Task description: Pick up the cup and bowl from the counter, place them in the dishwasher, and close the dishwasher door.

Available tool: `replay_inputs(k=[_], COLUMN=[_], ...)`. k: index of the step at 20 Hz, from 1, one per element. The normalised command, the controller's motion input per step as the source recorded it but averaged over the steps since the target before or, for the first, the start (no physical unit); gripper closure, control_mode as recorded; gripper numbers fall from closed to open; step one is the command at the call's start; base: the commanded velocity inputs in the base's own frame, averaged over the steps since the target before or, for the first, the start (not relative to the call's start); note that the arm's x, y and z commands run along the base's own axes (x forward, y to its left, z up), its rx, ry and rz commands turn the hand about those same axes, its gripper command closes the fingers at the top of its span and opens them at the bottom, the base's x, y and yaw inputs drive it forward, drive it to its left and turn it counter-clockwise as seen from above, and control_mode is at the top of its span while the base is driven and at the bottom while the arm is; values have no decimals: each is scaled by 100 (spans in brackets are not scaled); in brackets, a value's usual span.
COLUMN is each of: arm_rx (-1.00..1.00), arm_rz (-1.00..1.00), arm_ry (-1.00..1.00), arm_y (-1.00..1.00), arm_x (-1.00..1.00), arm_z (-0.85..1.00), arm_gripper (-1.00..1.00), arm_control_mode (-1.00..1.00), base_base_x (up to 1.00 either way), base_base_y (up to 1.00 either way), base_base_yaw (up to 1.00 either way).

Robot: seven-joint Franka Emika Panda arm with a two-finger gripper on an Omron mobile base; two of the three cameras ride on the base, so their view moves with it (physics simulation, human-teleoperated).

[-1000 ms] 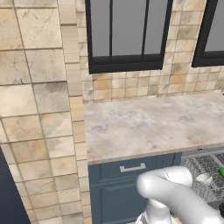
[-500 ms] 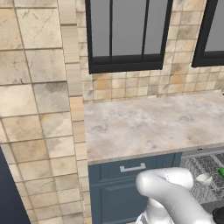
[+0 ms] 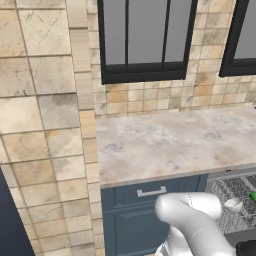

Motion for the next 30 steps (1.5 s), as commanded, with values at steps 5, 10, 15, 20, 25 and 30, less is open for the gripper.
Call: replay_inputs(k=[5, 10, 15, 20, 25, 30], arm_rx=[-7, -6, -2, 0, 0, 0], arm_rz=[2, 4, 12, 16, 12, 7], arm_ry=[-5, -7, -7, -10, -11, -11], arm_y=[12, 1, 0, -2, -10, -13], arm_x=[-29, -19, -8, -16, -20, -5], arm_z=[-32, -22, -23, -24, -30, -18], arm_gripper=[-100, -100, -100, -100, -100, -100], arm_control_mode=[-100, -100, -100, -100, -100, -100], base_base_x=[0, 0, 0, 0, 0, 0], base_base_y=[0, 0, 0, 0, 0, 0], base_base_yaw=[0, 0, 0, 0, 0, 0])
